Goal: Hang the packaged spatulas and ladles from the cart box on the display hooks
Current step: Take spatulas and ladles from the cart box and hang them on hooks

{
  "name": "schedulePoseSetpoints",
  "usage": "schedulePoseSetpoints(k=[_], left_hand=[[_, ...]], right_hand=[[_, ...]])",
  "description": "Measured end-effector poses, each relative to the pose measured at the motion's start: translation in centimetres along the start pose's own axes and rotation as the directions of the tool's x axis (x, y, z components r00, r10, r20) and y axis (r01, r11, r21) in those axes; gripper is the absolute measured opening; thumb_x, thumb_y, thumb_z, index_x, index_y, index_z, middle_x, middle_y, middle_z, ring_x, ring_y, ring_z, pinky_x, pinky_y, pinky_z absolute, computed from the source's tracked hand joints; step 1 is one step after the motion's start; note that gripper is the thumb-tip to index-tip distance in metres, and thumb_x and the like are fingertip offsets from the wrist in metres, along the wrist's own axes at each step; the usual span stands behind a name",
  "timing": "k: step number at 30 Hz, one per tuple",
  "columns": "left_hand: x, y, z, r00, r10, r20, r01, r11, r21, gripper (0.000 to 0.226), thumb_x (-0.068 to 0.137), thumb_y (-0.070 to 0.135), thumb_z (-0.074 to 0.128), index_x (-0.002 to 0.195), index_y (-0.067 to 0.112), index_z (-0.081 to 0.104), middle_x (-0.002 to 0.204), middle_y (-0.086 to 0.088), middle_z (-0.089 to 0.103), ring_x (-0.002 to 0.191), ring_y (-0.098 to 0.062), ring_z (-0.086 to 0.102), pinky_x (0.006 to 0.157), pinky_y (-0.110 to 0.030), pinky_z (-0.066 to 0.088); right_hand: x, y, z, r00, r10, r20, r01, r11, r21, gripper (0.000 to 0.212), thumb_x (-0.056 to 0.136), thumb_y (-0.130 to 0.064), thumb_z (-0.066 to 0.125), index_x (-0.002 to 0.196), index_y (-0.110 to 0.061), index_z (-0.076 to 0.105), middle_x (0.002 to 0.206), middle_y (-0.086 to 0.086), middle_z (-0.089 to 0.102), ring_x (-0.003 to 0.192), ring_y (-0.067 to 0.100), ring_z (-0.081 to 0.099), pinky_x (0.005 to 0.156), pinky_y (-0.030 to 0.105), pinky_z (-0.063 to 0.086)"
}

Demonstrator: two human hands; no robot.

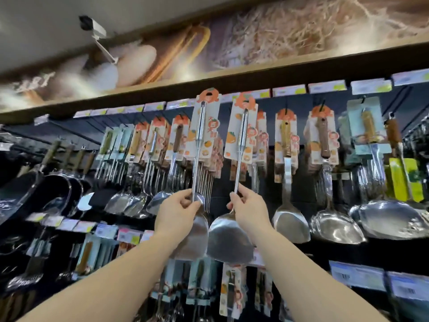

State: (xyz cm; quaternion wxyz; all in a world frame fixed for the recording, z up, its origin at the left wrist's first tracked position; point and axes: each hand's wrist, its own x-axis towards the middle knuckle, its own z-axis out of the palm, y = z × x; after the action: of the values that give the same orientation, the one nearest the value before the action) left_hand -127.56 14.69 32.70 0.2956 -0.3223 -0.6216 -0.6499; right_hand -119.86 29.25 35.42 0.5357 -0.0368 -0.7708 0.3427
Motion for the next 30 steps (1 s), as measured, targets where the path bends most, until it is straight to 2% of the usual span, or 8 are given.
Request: schedulePoseSetpoints(k=[5, 8, 12, 16, 21, 24, 28, 30], left_hand=[[4.5, -3.4, 1.4, 1.0, -0.018, -0.024, 0.017, 0.999, -0.039, 0.045, 0.085, 0.03, 0.067, 0.129, 0.024, 0.058, 0.082, 0.009, 0.068, 0.089, -0.016, 0.064, 0.084, -0.033, 0.051], [6.7, -5.2, 1.9, 0.999, -0.006, -0.036, 0.005, 1.0, -0.03, 0.044, 0.087, 0.028, 0.066, 0.13, 0.023, 0.057, 0.078, 0.005, 0.068, 0.08, -0.012, 0.061, 0.073, -0.027, 0.048], [9.3, -6.6, 2.4, 0.999, 0.034, -0.031, -0.037, 0.995, -0.094, 0.038, 0.089, 0.022, 0.065, 0.126, 0.02, 0.061, 0.069, 0.007, 0.062, 0.066, -0.001, 0.051, 0.062, -0.012, 0.036], [11.5, -7.9, 3.0, 0.999, 0.045, -0.02, -0.047, 0.988, -0.149, 0.037, 0.088, 0.023, 0.065, 0.125, 0.02, 0.062, 0.072, 0.011, 0.063, 0.068, 0.0, 0.052, 0.064, -0.021, 0.039], [12.9, -9.4, 3.0, 0.995, 0.096, 0.0, -0.095, 0.981, -0.169, 0.039, 0.088, 0.022, 0.065, 0.127, 0.021, 0.06, 0.069, 0.011, 0.063, 0.07, 0.003, 0.053, 0.065, -0.018, 0.038], [13.4, -10.2, 3.0, 0.995, 0.094, 0.011, -0.09, 0.977, -0.193, 0.042, 0.088, 0.022, 0.065, 0.129, 0.019, 0.058, 0.072, 0.013, 0.064, 0.072, 0.002, 0.055, 0.074, -0.024, 0.041], [13.6, -10.8, 2.9, 0.996, 0.081, 0.021, -0.075, 0.973, -0.221, 0.041, 0.088, 0.022, 0.066, 0.129, 0.02, 0.059, 0.073, 0.016, 0.064, 0.075, 0.0, 0.056, 0.079, -0.025, 0.041], [13.6, -11.1, 2.9, 0.998, 0.066, 0.023, -0.058, 0.968, -0.243, 0.044, 0.087, 0.022, 0.066, 0.13, 0.019, 0.057, 0.074, 0.014, 0.064, 0.075, -0.001, 0.057, 0.079, -0.025, 0.041]], right_hand=[[4.4, 2.8, 3.0, 1.0, -0.006, -0.003, 0.006, 0.999, -0.033, 0.035, 0.099, -0.026, 0.048, 0.132, -0.018, 0.055, 0.07, -0.007, 0.063, 0.053, 0.004, 0.05, 0.051, 0.017, 0.034], [6.2, 4.0, 4.4, 1.0, -0.011, -0.017, 0.01, 0.999, -0.032, 0.032, 0.099, -0.025, 0.048, 0.129, -0.018, 0.058, 0.07, -0.007, 0.062, 0.055, 0.004, 0.049, 0.051, 0.015, 0.034], [8.2, 4.5, 5.9, 0.999, -0.01, -0.039, 0.007, 0.997, -0.079, 0.035, 0.1, -0.025, 0.047, 0.133, -0.02, 0.055, 0.076, -0.004, 0.064, 0.061, 0.005, 0.051, 0.054, 0.016, 0.035], [9.7, 4.0, 7.3, 0.998, -0.03, -0.062, 0.023, 0.995, -0.099, 0.037, 0.1, -0.023, 0.046, 0.136, -0.023, 0.051, 0.083, -0.005, 0.064, 0.063, 0.003, 0.051, 0.054, 0.016, 0.035], [11.7, 3.4, 8.8, 0.994, -0.046, -0.097, 0.028, 0.985, -0.173, 0.039, 0.1, -0.025, 0.046, 0.139, -0.021, 0.049, 0.078, -0.005, 0.064, 0.065, 0.006, 0.053, 0.06, 0.02, 0.039], [12.2, 3.2, 9.0, 0.993, -0.049, -0.104, 0.028, 0.982, -0.188, 0.041, 0.101, -0.024, 0.046, 0.141, -0.02, 0.046, 0.081, -0.001, 0.066, 0.065, 0.008, 0.053, 0.058, 0.021, 0.04], [12.4, 3.1, 9.1, 0.989, -0.05, -0.135, 0.022, 0.979, -0.203, 0.032, 0.1, -0.023, 0.046, 0.131, -0.018, 0.056, 0.086, 0.005, 0.069, 0.072, 0.014, 0.055, 0.067, 0.027, 0.043], [12.6, 3.3, 9.2, 0.99, -0.044, -0.136, 0.015, 0.978, -0.208, 0.027, 0.1, -0.023, 0.045, 0.122, -0.02, 0.061, 0.085, 0.005, 0.069, 0.07, 0.013, 0.055, 0.063, 0.025, 0.042]])
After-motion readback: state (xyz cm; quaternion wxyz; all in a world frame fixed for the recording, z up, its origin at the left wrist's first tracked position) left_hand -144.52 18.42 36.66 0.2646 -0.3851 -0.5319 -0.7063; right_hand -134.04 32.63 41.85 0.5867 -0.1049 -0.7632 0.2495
